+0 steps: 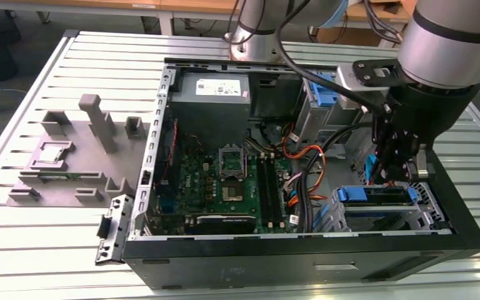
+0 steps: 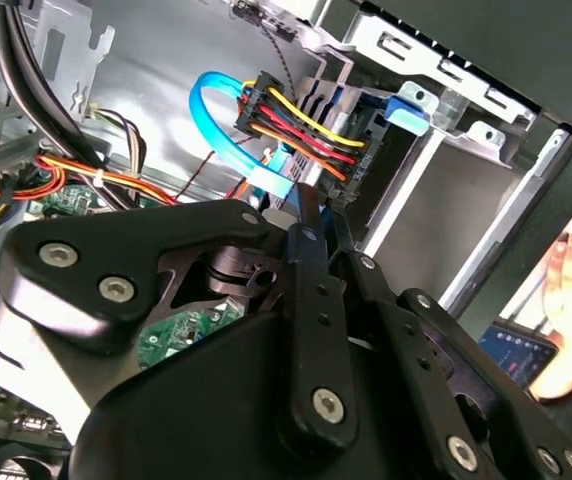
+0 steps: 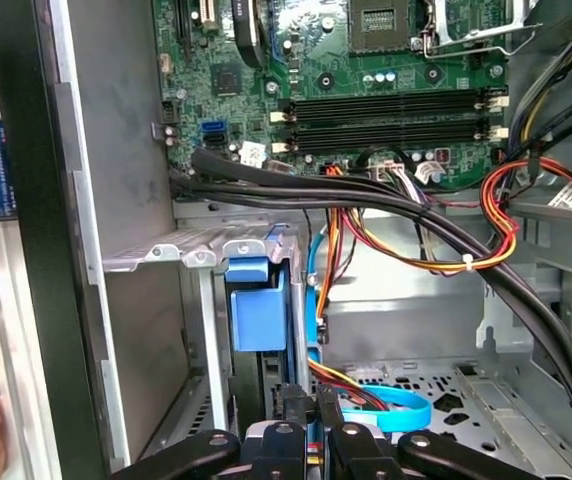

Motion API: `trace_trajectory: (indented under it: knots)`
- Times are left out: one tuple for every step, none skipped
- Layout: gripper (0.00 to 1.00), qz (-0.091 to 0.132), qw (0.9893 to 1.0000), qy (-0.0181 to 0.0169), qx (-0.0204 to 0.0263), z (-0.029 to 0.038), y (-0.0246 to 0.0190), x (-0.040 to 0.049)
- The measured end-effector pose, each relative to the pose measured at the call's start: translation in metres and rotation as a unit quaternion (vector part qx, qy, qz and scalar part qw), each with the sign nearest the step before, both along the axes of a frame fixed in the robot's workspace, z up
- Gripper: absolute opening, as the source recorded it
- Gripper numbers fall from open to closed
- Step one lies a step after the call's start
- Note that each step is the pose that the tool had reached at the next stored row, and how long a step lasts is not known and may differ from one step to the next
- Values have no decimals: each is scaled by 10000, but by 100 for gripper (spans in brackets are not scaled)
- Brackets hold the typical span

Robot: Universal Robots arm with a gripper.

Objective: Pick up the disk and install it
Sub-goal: 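Insert the second disk wire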

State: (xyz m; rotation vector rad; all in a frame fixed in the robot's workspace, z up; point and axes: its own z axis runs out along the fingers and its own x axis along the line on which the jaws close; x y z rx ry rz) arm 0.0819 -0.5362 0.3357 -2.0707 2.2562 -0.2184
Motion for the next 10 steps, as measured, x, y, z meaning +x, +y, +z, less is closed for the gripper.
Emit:
trace_trajectory:
  knots:
    - [16, 0, 10000, -6, 34, -3, -16, -1]
    - [16, 0, 10000, -11, 64, -5, -33, -2]
    - [16, 0, 10000, -16, 92, -7, -52, -4]
    - [16, 1, 9999, -21, 115, -10, -67, -7]
    - [16, 1, 9999, -26, 136, -12, -81, -12]
    - [16, 1, 9999, -31, 152, -13, -95, -18]
    - [16, 1, 9999, -35, 163, -15, -111, -24]
    - [16, 3, 9999, -39, 166, -15, -128, -29]
    - [16, 8, 9998, -42, 168, -16, -144, -33]
    - [16, 16, 9998, -47, 169, -17, -158, -37]
